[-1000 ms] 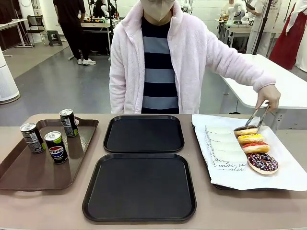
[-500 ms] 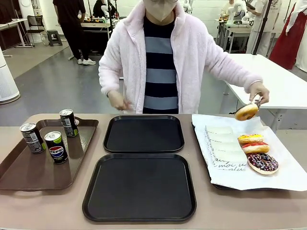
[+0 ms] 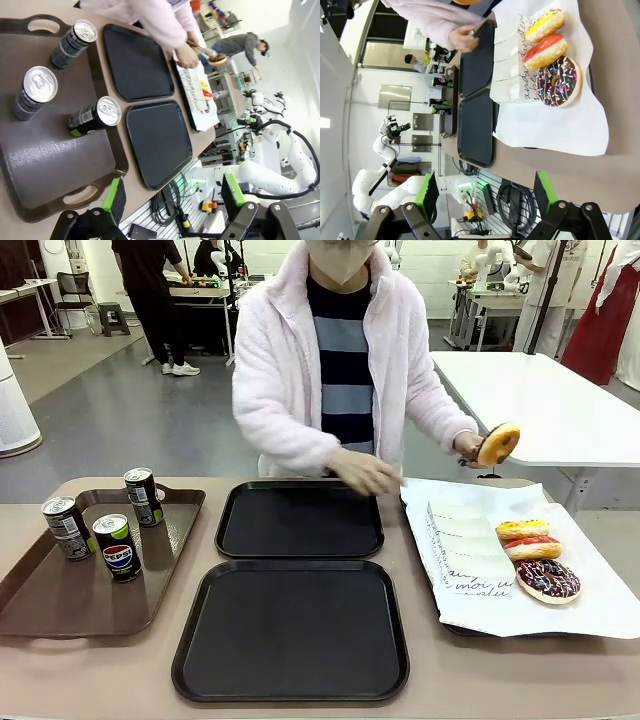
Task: Set up donuts and drinks on trays.
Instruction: Pick up one Pepsi coke and place it on the Flat Tray.
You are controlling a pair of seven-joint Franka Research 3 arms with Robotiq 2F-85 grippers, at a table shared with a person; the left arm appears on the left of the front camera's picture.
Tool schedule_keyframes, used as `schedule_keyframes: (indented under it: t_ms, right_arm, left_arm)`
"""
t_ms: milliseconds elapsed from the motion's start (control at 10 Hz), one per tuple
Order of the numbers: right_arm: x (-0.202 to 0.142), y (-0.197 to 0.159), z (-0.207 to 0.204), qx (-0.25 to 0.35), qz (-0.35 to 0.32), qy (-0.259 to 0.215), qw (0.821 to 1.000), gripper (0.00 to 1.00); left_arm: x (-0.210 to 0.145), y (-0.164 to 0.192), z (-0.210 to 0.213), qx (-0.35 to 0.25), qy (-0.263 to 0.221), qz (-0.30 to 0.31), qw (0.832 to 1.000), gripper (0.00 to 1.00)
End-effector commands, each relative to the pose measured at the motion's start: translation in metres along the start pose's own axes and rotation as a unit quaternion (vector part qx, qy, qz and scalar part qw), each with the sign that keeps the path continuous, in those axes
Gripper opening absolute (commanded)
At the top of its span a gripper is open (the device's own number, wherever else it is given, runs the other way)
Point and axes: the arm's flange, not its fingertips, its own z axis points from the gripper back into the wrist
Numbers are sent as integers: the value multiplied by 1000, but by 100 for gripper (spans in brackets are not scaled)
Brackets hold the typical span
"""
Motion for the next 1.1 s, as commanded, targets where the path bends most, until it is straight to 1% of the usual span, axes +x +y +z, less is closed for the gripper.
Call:
schedule_keyframes:
  t_ms: [0, 100, 200, 300, 500, 700, 900, 1000]
  right_arm:
    - [0, -2, -1, 9, 6, -3, 1000, 100]
    - [0, -2, -1, 9, 6, -3, 1000, 100]
    - [0, -2, -1, 9, 6, -3, 1000, 100]
    - [0, -2, -1, 9, 6, -3, 1000, 100]
    - [0, -2, -1, 9, 6, -3, 1000, 100]
    - [0, -2, -1, 9, 6, -3, 1000, 100]
    - [0, -2, -1, 9, 6, -3, 1000, 100]
    - [0, -2, -1, 9, 6, -3, 1000, 100]
  left_arm:
    - [25, -46, 6, 44, 40, 12, 998, 100]
    - [41, -66, 1, 110, 81, 23, 990, 100]
    - [54, -79, -13, 181, 178, 43, 966, 100]
    - [71, -87, -31, 235, 219, 76, 944, 100]
    - [99, -93, -84, 334, 245, 104, 904, 100]
    - [114, -86, -134, 389, 217, 88, 891, 100]
    - [116, -71, -175, 447, 200, 63, 870, 100]
    - [119, -63, -187, 460, 184, 52, 867, 100]
